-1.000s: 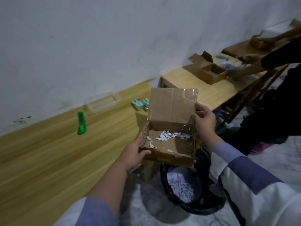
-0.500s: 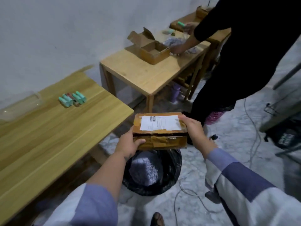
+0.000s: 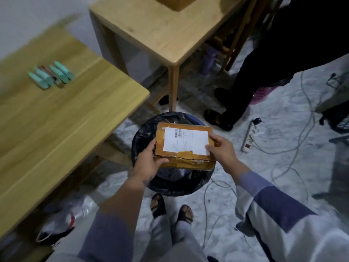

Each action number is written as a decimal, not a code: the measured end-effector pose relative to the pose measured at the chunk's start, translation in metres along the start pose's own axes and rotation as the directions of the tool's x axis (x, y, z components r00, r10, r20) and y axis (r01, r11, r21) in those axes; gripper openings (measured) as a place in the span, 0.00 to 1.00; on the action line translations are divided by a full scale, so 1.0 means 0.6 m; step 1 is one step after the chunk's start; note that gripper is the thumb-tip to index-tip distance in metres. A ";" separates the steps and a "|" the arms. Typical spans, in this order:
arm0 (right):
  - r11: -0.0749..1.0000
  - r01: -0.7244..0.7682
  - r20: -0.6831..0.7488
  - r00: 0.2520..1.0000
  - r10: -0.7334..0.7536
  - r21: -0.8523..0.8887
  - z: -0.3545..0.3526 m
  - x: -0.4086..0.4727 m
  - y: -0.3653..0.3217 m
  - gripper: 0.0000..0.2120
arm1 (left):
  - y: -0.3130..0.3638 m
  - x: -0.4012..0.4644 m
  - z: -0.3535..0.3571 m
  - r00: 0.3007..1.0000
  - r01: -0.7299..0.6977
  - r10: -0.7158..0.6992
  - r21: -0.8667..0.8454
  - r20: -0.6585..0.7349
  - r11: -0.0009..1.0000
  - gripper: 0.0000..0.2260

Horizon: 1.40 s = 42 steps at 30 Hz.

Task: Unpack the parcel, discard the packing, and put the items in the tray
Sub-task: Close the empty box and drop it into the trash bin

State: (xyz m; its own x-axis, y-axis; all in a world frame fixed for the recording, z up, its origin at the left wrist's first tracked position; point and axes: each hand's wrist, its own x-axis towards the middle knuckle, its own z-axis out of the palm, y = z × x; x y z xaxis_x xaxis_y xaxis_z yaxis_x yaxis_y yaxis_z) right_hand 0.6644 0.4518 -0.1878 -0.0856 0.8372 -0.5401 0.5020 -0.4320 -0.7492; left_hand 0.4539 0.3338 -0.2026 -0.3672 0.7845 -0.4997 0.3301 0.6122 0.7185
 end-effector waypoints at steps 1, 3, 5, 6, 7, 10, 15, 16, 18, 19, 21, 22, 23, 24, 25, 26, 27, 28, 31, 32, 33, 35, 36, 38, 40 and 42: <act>0.999 -0.017 -0.004 1.000 0.017 -0.037 0.012 0.004 0.014 0.26 | -0.016 0.005 0.006 1.000 -0.004 0.004 -0.012 0.007 1.000 0.41; 0.994 -0.043 -0.006 0.999 0.042 -0.100 0.035 0.026 0.038 0.26 | -0.044 0.025 0.017 0.999 0.000 0.001 -0.026 0.034 1.000 0.41; 0.992 -0.036 -0.043 0.999 0.031 -0.120 0.052 0.052 0.044 0.26 | -0.056 0.053 0.023 0.998 -0.008 0.011 -0.052 0.060 0.999 0.42; 0.992 -0.013 -0.060 0.998 0.005 -0.125 0.050 0.056 0.043 0.26 | -0.050 0.055 0.021 0.997 -0.014 0.017 -0.051 0.070 0.999 0.42; 0.989 0.003 -0.062 0.998 -0.012 -0.151 0.046 0.053 0.049 0.26 | -0.052 0.049 0.025 0.996 -0.041 0.044 -0.037 0.076 0.998 0.43; 0.947 -0.069 0.067 0.993 0.094 -0.312 0.124 0.103 0.150 0.24 | -0.160 0.097 0.073 0.959 0.141 -0.158 0.087 0.237 0.986 0.48; 0.942 -0.045 0.159 0.982 0.103 -0.333 0.139 0.093 0.147 0.21 | -0.159 0.102 0.075 0.959 0.161 -0.185 0.126 0.215 0.979 0.43; 0.937 -0.046 0.160 0.981 0.107 -0.345 0.144 0.091 0.148 0.21 | -0.158 0.101 0.076 0.963 0.160 -0.181 0.117 0.201 0.980 0.40; 0.930 -0.075 0.156 0.978 0.139 -0.360 0.149 0.082 0.152 0.20 | -0.155 0.091 0.076 0.970 0.135 -0.160 0.142 0.183 0.981 0.36; 0.929 -0.076 0.165 0.976 0.144 -0.361 0.148 0.075 0.146 0.19 | -0.147 0.082 0.072 0.975 0.108 -0.136 0.159 0.178 0.981 0.34; 0.928 -0.038 0.196 0.973 0.119 -0.371 0.143 0.066 0.122 0.19 | -0.126 0.073 0.057 0.978 0.087 -0.118 0.177 0.174 0.980 0.32; 0.925 -0.019 0.211 0.972 0.107 -0.379 0.139 0.061 0.108 0.19 | -0.114 0.070 0.049 0.978 0.088 -0.121 0.184 0.173 0.979 0.32; 0.922 0.002 0.228 0.969 0.093 -0.386 0.135 0.055 0.091 0.19 | -0.099 0.063 0.040 0.979 0.092 -0.124 0.191 0.164 0.977 0.31; 0.919 0.029 0.245 0.967 0.075 -0.393 0.129 0.046 0.073 0.19 | -0.083 0.055 0.031 0.982 0.090 -0.121 0.200 0.148 0.976 0.31; 0.914 0.059 0.263 0.963 0.053 -0.401 0.122 0.036 0.055 0.19 | -0.069 0.046 0.021 0.986 0.078 -0.107 0.209 0.131 0.975 0.30; 0.909 0.085 0.274 0.961 0.033 -0.408 0.115 0.025 0.036 0.19 | -0.051 0.035 0.010 0.989 0.064 -0.090 0.212 0.115 0.975 0.29; 0.905 0.113 0.283 0.959 0.009 -0.411 0.109 0.013 0.016 0.19 | -0.032 0.024 -0.002 0.993 0.047 -0.069 0.210 0.100 0.976 0.28; 0.900 0.140 0.293 0.956 -0.014 -0.413 0.102 0.002 -0.004 0.19 | -0.012 0.012 -0.015 0.995 0.024 -0.044 0.211 0.088 0.977 0.26; 0.878 0.223 0.323 0.943 -0.084 -0.423 0.090 -0.034 -0.067 0.19 | 0.039 -0.024 -0.057 0.999 -0.021 0.011 0.206 0.053 0.978 0.21; 0.875 0.252 0.338 0.935 -0.110 -0.414 0.090 -0.044 -0.089 0.19 | 0.054 -0.034 -0.073 0.999 -0.030 0.022 0.214 0.037 0.976 0.20; 0.870 0.287 0.351 0.925 -0.143 -0.402 0.090 -0.053 -0.113 0.19 | 0.068 -0.042 -0.090 0.999 -0.037 0.034 0.217 0.017 0.975 0.19; 0.854 0.347 0.365 0.909 -0.203 -0.388 0.093 -0.071 -0.161 0.20 | 0.094 -0.056 -0.128 0.997 -0.053 0.062 0.208 -0.039 0.977 0.18; 0.848 0.375 0.374 0.898 -0.231 -0.375 0.096 -0.080 -0.186 0.20 | 0.106 -0.063 -0.148 0.995 -0.058 0.074 0.201 -0.073 0.978 0.18; 0.826 0.436 0.400 0.870 -0.287 -0.356 0.107 -0.096 -0.232 0.19 | 0.121 -0.077 -0.190 0.987 -0.062 0.088 0.185 -0.134 0.981 0.19; 0.797 0.483 0.424 0.847 -0.320 -0.363 0.124 -0.113 -0.270 0.18 | 0.126 -0.091 -0.231 0.978 -0.051 0.086 0.178 -0.192 0.983 0.19; 0.775 0.520 0.452 0.823 -0.344 -0.358 0.153 -0.127 -0.302 0.18 | 0.116 -0.105 -0.277 0.964 -0.029 0.074 0.177 -0.255 0.984 0.19</act>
State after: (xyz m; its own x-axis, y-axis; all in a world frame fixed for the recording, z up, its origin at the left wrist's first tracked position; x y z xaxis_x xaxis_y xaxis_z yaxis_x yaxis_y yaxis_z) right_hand 0.5009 0.4353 -0.0460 -0.6319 0.6865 -0.3599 0.6527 0.2209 -0.7247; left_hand 0.3553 0.3108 -0.0407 -0.5513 0.7767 -0.3048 0.4897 0.5970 0.6355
